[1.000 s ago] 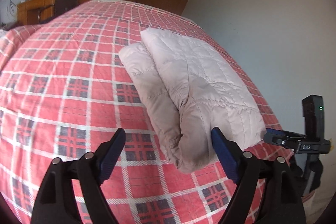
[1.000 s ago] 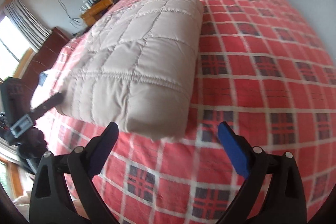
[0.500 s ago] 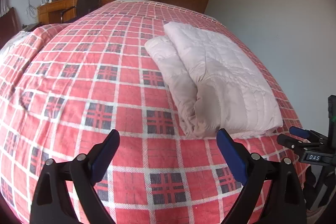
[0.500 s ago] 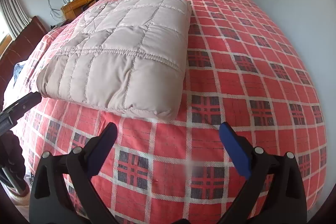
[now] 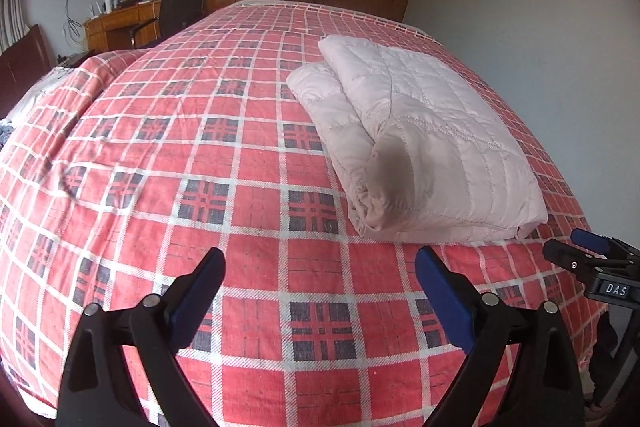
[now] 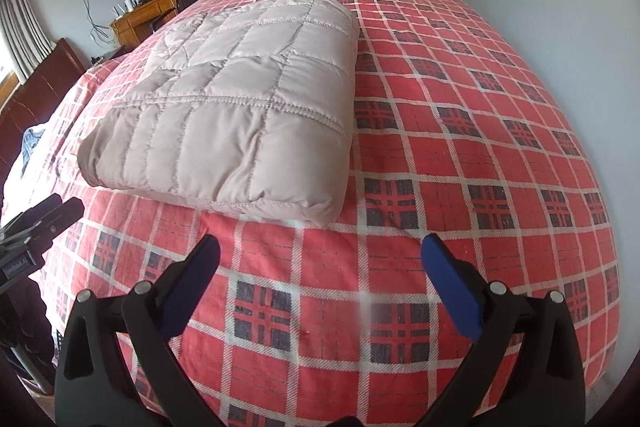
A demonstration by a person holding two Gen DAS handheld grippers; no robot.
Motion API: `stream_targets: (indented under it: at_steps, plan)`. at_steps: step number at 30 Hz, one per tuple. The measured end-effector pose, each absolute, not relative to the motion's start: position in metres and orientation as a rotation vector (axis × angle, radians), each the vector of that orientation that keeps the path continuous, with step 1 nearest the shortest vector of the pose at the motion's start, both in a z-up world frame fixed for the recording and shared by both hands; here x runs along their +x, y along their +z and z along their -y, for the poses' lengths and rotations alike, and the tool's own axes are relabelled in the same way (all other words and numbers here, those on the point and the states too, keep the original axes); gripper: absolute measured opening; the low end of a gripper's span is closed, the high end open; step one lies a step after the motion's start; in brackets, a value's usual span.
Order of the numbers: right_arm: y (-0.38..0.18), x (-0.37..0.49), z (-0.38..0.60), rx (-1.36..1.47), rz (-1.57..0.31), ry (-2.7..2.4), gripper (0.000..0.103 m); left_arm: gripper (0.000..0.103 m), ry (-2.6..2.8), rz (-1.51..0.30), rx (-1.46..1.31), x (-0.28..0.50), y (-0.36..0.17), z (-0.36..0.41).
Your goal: Fold large clothes
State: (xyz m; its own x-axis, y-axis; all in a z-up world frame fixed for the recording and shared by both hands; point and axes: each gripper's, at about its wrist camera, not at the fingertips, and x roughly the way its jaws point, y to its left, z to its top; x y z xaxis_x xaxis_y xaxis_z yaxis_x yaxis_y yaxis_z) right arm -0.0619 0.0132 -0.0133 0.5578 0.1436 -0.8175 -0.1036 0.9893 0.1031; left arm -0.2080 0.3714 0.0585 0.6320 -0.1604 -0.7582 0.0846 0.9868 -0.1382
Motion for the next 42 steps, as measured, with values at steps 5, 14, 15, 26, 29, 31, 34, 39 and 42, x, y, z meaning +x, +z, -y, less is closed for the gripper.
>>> stream_targets:
  at_steps: [5,14,15,26,29,31,34,39,42]
  plan:
    - [-0.011,-0.066,-0.02,0.008,-0.951,0.129,0.1,0.097,-0.122,-0.868,-0.056,-0.213,0.061,-0.367]
    - [-0.009,-0.066,-0.024,0.018,-0.94,0.124,0.1,0.097,-0.079,-0.837,-0.028,-0.221,0.066,-0.366]
    - [-0.009,-0.066,-0.024,0.02,-0.939,0.122,0.1,0.097,-0.073,-0.833,-0.024,-0.222,0.068,-0.366]
    - [-0.009,-0.067,-0.027,-0.007,-0.917,0.059,0.1,0.097,-0.054,-0.822,0.009,-0.225,0.07,-0.361]
    - [-0.011,-0.066,-0.03,-0.01,-0.923,0.064,0.1,0.097,-0.054,-0.826,0.01,-0.225,0.069,-0.361]
    - [-0.013,-0.065,-0.032,-0.016,-0.927,0.065,0.1,0.097,-0.051,-0.827,0.014,-0.225,0.068,-0.361]
    - [-0.013,-0.065,-0.034,-0.018,-0.928,0.071,0.1,0.097,-0.05,-0.827,0.016,-0.225,0.068,-0.361]
    - [-0.013,-0.064,-0.035,-0.01,-0.929,0.076,0.1,0.097,-0.048,-0.83,0.021,-0.225,0.067,-0.36]
    - [-0.013,-0.064,-0.034,-0.01,-0.928,0.072,0.1,0.097,-0.044,-0.829,0.023,-0.225,0.067,-0.36]
